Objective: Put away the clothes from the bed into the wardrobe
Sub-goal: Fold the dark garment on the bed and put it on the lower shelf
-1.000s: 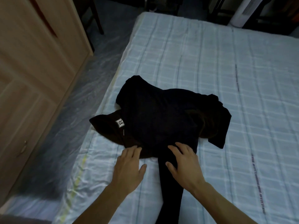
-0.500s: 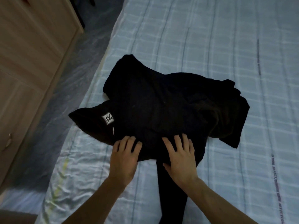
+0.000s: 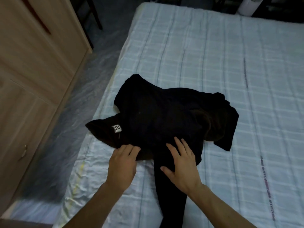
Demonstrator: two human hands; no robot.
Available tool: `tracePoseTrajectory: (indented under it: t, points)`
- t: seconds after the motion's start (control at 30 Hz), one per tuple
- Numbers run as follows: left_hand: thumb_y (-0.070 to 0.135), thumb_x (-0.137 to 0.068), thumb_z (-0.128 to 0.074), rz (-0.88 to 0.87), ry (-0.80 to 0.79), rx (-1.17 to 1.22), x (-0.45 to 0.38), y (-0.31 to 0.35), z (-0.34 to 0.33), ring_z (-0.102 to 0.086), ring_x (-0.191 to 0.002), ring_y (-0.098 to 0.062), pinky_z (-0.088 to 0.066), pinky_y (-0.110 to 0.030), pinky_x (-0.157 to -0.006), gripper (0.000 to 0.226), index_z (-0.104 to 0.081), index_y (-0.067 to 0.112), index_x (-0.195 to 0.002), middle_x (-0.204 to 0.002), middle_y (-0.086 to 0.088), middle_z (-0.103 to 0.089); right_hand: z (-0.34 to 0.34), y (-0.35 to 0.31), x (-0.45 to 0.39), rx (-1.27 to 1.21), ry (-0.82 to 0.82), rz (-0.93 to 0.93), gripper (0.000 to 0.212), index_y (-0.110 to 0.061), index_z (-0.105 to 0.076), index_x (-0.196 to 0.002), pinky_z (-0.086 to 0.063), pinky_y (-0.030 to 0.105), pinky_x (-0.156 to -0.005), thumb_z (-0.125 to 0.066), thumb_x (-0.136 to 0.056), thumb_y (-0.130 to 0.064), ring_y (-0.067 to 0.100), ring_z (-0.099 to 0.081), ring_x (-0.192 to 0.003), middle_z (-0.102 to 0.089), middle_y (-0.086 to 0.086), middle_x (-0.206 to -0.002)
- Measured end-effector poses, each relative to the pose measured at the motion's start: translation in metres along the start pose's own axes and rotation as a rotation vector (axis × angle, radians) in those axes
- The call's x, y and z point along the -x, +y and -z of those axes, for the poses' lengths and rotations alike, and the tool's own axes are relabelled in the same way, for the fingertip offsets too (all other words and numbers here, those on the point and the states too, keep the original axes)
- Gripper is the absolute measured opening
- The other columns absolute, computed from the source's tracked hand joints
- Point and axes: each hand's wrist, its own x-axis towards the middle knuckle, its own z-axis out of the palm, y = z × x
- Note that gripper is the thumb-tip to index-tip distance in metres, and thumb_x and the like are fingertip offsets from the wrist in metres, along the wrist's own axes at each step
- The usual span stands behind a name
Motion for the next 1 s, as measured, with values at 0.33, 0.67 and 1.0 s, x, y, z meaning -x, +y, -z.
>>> tracePoseTrajectory:
  t: [0.33, 0.67, 1.0]
  points:
    - [-0.005, -0.059, -0.080, -0.105, 0.102, 0.050, 0.031, 0.060, 0.099, -0.060, -0.072, -0.019, -0.054, -0.036, -0.058, 0.047, -0.069, 0.015, -0.101, -0.084, 0.001, -0.064, 0.067, -0.057, 0.057, -0.166, 0.184, 0.201, 0.086, -0.027, -0.036, -0.149, -0.012, 0.042, -0.121, -0.065, -0.077, -0.064, 0.017, -0.014, -0.151, -0.027, -0.001, -0.159]
    - [0.011, -0.074, -0.068, -0.200, 0.114, 0.135, 0.064, 0.129, 0.191, -0.060, -0.076, -0.014, -0.054, -0.036, -0.058, 0.033, -0.067, 0.024, -0.104, -0.086, 0.007, -0.065, 0.155, -0.104, 0.100, -0.234, 0.271, 0.394, 0.030, -0.021, -0.064, -0.107, -0.044, 0.028, -0.092, -0.063, -0.079, -0.031, 0.012, -0.057, -0.097, -0.064, -0.006, -0.100]
    - [0.039, -0.068, -0.075, 0.099, 0.302, 0.453, 0.107, 0.172, 0.235, -0.060, -0.086, -0.006, -0.053, -0.033, -0.070, 0.037, -0.056, 0.035, -0.100, -0.092, 0.018, -0.060, 0.253, -0.127, 0.143, -0.321, 0.464, 0.314, 0.013, -0.021, -0.060, -0.079, -0.042, 0.024, -0.074, -0.059, -0.069, -0.012, 0.006, -0.053, -0.076, -0.060, -0.010, -0.076]
